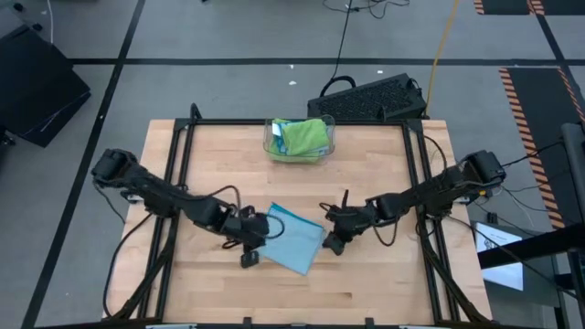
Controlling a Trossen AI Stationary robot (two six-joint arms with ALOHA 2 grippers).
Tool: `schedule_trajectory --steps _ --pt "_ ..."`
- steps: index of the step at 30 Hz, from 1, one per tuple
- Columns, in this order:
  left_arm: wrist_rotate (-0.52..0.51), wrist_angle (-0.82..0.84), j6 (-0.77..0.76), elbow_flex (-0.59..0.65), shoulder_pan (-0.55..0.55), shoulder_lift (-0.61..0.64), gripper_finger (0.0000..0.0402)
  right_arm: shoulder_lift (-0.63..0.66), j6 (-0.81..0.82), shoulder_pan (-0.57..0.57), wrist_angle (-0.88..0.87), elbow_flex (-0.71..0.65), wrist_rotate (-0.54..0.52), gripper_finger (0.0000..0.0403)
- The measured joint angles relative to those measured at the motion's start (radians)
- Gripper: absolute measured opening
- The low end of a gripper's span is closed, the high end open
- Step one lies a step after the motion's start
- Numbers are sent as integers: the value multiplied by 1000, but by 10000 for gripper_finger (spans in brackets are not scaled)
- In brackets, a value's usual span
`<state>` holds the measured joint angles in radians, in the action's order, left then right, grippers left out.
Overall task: Fold microfiber towels
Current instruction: Fold the blue microfiber cloth
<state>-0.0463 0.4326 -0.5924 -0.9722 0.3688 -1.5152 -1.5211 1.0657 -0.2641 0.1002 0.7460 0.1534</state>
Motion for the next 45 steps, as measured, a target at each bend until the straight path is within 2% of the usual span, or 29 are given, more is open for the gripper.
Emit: schedule_trajectory --steps 2,4,7,11,15,20,23,26,31,37,45 --pt "-14 -4 79 1 35 15 54 11 -40 -28 17 -2 -22 106" --pt "-60 6 184 0 84 22 78 8 -97 -70 63 10 -88 121" --pt "-126 18 314 4 145 20 130 -2 -208 -130 85 29 -182 143" --pt "-160 27 386 57 181 -8 206 -32 -316 -200 170 32 -270 176" --pt "-160 -27 411 130 192 -19 255 -65 -315 -246 216 33 -347 212" --pt "-157 -73 366 182 182 -20 268 -98 -178 -260 220 33 -408 253" --pt "-150 -76 224 184 162 -19 263 -98 -76 -238 202 33 -438 263" --pt "-114 -92 -1 183 140 -18 253 -92 -5 -200 202 33 -436 264" --pt "-20 -100 -455 183 115 -18 240 -65 24 -121 202 33 -333 265" --pt "19 -157 -882 183 125 -18 239 -35 -28 -12 183 33 -140 265" --pt "15 -184 -1382 183 129 -18 239 -36 23 151 177 33 222 265"
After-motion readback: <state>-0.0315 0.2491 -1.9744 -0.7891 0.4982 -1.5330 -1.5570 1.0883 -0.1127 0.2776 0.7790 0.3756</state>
